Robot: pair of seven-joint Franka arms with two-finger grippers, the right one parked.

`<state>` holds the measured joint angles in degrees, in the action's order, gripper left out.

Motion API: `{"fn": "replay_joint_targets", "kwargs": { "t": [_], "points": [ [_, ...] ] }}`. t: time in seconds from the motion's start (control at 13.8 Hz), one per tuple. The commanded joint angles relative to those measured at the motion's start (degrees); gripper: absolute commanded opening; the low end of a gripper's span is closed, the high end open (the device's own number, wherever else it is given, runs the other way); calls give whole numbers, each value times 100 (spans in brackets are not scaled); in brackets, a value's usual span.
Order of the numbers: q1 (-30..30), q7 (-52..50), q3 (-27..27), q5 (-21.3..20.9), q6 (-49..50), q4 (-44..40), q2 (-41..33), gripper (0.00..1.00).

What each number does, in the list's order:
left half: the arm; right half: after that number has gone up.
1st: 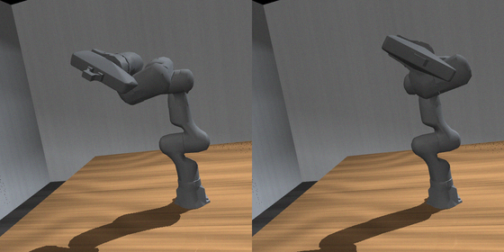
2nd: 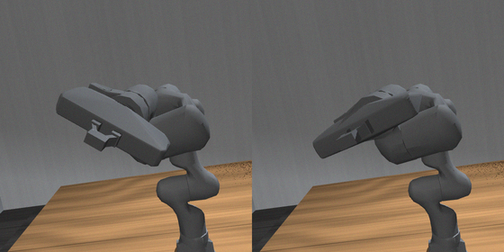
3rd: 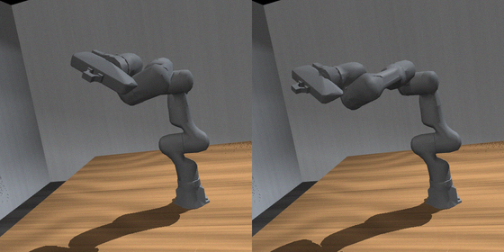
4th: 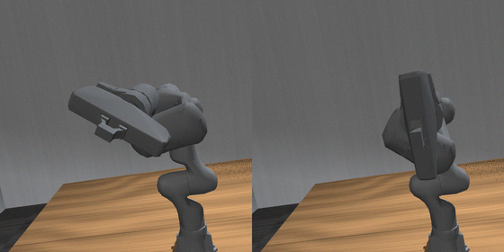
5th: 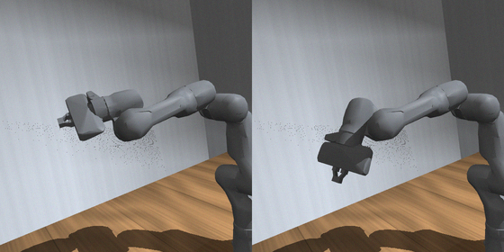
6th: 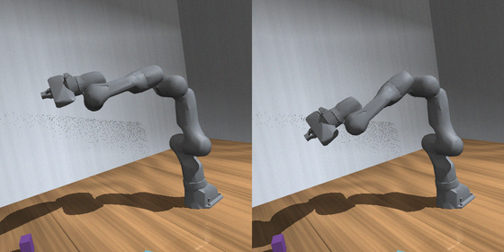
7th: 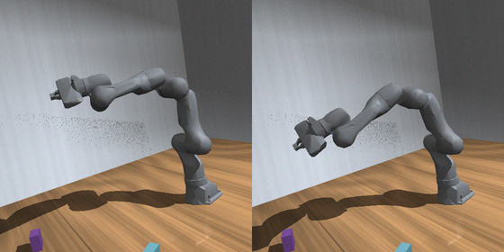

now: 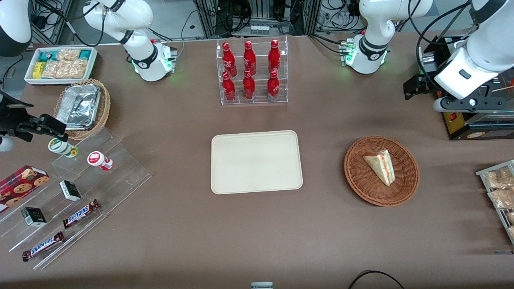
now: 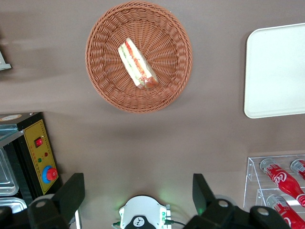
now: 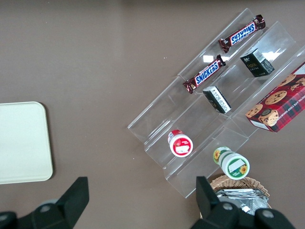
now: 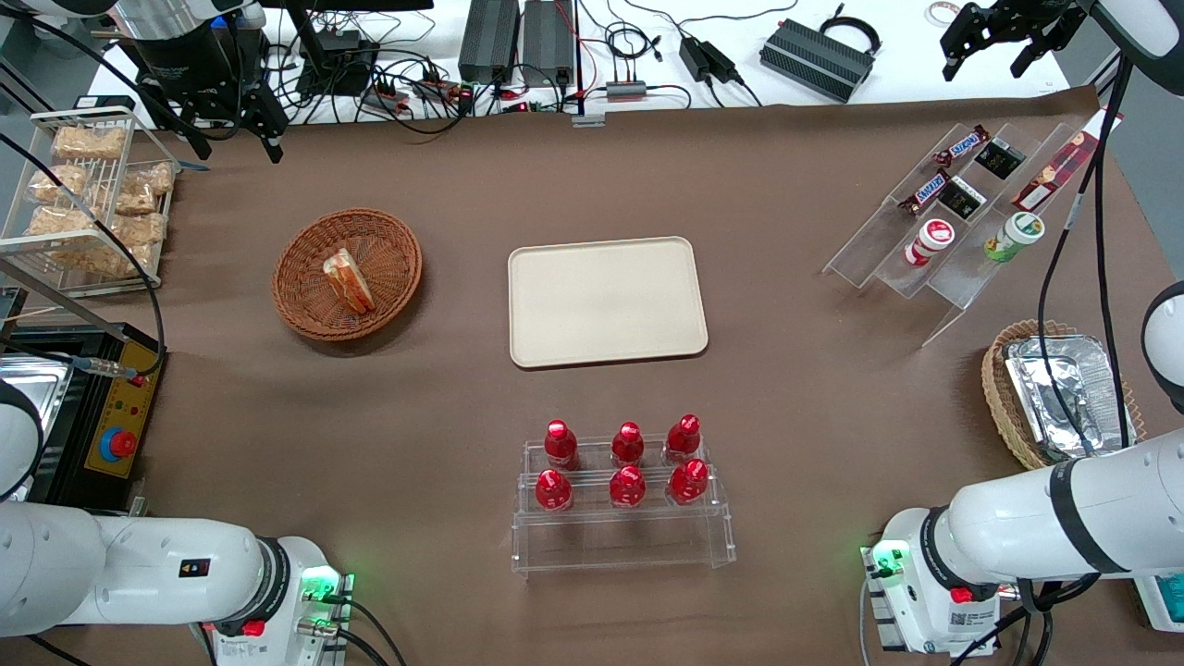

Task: Place sandwich from basket to tray
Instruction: 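Move the left gripper down over the sandwich in the wicker basket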

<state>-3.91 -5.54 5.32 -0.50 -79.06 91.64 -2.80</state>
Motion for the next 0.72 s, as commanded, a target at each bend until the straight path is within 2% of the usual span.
{"fn": "replay_joint_targets", "kwargs": {
  "t": [0.0,0.22,0.43,0.65],
  "points": [
    [-146,35,-181,-12,224,-287,122,100],
    [-136,53,-199,-20,225,-217,104,100],
    [-136,53,-225,23,76,239,86,100],
    [-128,53,-234,6,-879,897,104,100]
  ]
}}
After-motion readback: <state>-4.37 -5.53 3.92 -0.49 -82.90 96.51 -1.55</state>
